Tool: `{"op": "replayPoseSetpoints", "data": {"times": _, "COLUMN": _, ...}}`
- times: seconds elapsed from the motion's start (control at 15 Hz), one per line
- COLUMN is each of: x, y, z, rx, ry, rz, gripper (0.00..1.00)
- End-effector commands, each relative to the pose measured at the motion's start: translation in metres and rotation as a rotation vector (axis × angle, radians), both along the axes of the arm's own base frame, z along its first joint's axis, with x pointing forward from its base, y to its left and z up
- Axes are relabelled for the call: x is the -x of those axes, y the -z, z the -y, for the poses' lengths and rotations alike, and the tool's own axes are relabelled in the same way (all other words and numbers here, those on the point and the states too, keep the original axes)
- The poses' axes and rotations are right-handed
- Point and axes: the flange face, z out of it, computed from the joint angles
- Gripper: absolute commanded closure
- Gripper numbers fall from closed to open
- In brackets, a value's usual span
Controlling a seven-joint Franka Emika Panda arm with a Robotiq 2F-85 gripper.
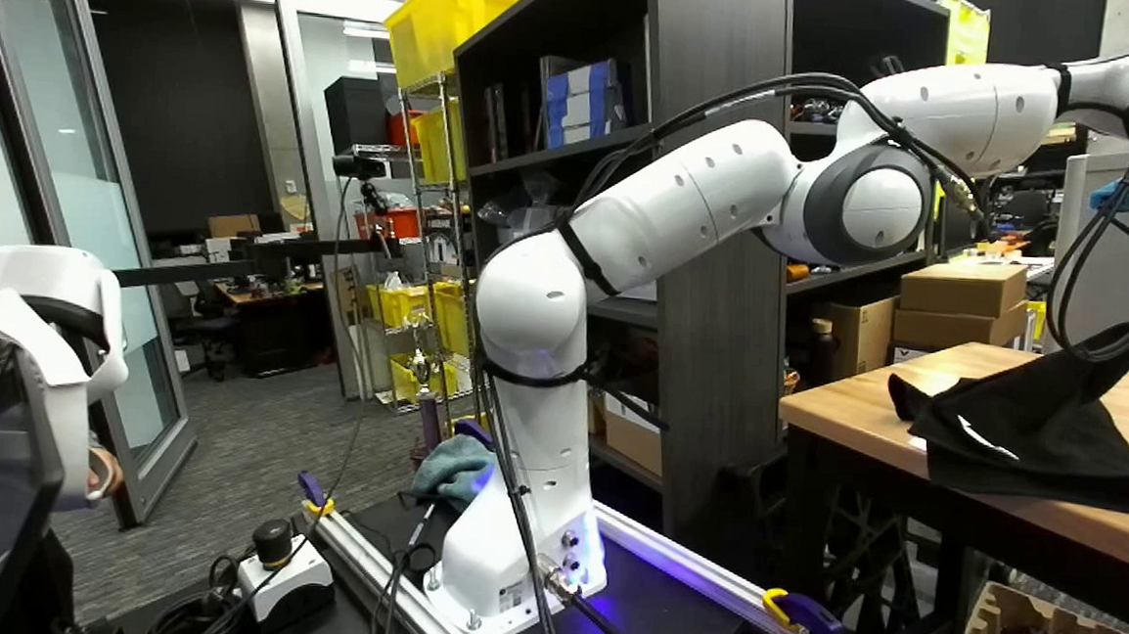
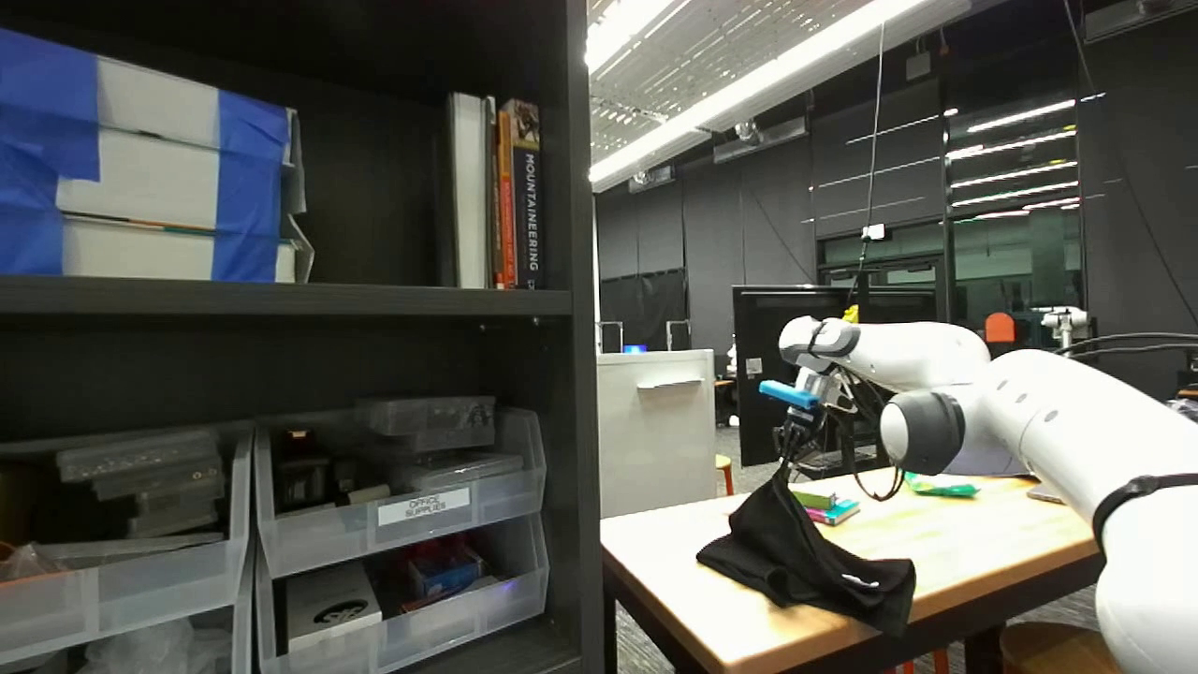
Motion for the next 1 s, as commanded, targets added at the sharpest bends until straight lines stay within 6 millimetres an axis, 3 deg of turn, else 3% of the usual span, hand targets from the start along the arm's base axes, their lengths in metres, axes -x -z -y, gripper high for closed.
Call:
{"op": "replayPoseSetpoints", "data": {"times": 0.0, "x": -0.001, "y": -0.016, "z": 0.012, "rx": 0.06, "ry": 0.137, "rz": 0.04, "gripper": 1.0}}
{"op": "replayPoseSetpoints", "data": {"times": 0.47, "x": -0.014, "y": -0.032, "z": 0.024, "rx": 0.285, "ry": 0.43, "rz": 0.03, "gripper": 1.0}}
{"op": "replayPoseSetpoints", "data": {"times": 0.67, "x": -0.018, "y": -0.026, "z": 0.026, "rx": 0.366, "ry": 0.548, "rz": -0.013, "gripper": 1.0}}
{"op": "replayPoseSetpoints", "data": {"times": 0.93, "x": -0.021, "y": 0.001, "z": 0.021, "rx": 0.349, "ry": 0.599, "rz": -0.095, "gripper": 1.0}}
